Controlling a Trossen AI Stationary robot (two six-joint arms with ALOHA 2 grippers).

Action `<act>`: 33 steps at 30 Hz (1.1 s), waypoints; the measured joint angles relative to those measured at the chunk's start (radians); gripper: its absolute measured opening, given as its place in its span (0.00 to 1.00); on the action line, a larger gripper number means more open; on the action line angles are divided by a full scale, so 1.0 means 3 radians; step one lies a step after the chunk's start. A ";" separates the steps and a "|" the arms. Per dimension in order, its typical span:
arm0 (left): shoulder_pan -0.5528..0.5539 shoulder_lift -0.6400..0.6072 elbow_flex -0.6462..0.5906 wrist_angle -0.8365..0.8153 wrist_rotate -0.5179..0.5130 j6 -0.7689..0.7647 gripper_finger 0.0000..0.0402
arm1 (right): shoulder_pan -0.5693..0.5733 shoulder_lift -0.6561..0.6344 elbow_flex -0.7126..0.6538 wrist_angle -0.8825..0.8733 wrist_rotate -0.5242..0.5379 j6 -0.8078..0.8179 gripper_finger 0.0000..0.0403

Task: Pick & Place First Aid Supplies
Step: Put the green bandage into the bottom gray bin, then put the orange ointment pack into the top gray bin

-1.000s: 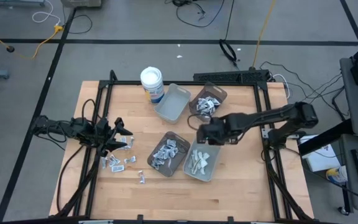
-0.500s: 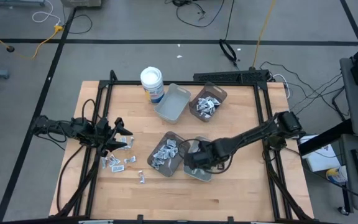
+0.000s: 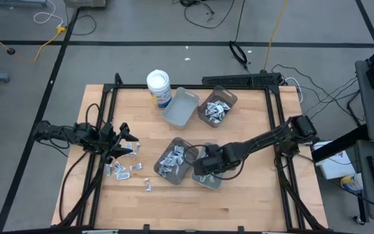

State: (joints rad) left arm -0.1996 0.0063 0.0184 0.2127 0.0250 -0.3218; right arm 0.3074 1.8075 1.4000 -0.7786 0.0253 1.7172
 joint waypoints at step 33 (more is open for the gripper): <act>0.0000 0.0000 -0.0001 -0.0002 0.0000 0.0000 0.66 | -0.1217 -0.2844 -0.2510 0.1959 0.0001 -0.5829 0.66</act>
State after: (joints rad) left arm -0.1997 0.0063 0.0182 0.2120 0.0250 -0.3218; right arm -0.0577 0.9543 0.6470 -0.1909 0.0256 -0.0315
